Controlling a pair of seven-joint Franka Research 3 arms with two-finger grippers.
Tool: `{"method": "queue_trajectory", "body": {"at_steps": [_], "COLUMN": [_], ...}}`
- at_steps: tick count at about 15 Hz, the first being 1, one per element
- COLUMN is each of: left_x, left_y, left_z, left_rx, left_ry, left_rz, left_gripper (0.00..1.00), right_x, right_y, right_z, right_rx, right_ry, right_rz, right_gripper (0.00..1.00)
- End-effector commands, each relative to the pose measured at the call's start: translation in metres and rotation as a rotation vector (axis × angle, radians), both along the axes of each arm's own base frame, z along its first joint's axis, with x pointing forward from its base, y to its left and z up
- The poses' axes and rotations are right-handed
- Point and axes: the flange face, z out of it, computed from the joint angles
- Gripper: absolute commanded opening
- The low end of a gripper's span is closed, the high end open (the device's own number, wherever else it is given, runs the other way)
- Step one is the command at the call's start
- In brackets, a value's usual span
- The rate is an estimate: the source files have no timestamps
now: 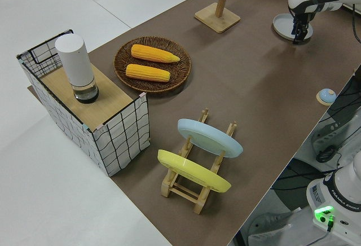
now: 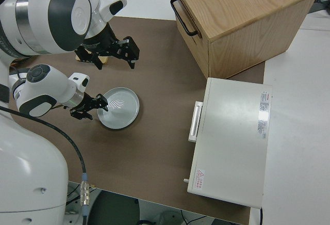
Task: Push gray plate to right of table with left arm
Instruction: 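Release the gray plate and lift the left gripper away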
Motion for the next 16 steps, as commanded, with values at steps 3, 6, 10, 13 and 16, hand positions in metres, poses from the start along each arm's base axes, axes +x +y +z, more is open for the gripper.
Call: {"method": "queue_trajectory", "body": {"at_steps": [3,6,10,13,16], "left_x": [0.014,0.03,0.051,0.063,0.068], "left_y": [0.006,0.032,0.093,0.147,0.196], "left_z": [0.017,0.045,0.1,0.151,0.186], "left_rx": [0.118,0.161,0.188,0.189,0.195], "left_ry": [0.006,0.041,0.074,0.078,0.101], "left_rz": [-0.085,-0.166,-0.242,-0.303,-0.334], "left_gripper": [0.99,0.99,0.99,0.99,0.99], "right_x": [-0.003,-0.003,-0.003,-0.003,-0.003], "right_y": [-0.002,-0.002,-0.001,-0.001,-0.001], "right_z": [0.004,0.004,0.004,0.004,0.004], "right_rx": [0.004,0.004,0.004,0.002,0.004], "right_ry": [0.005,0.005,0.005,0.004,0.005], "right_rz": [-0.017,-0.017,-0.015,-0.015,-0.015], "right_gripper": [0.983,0.983,0.983,0.983,0.983]}}
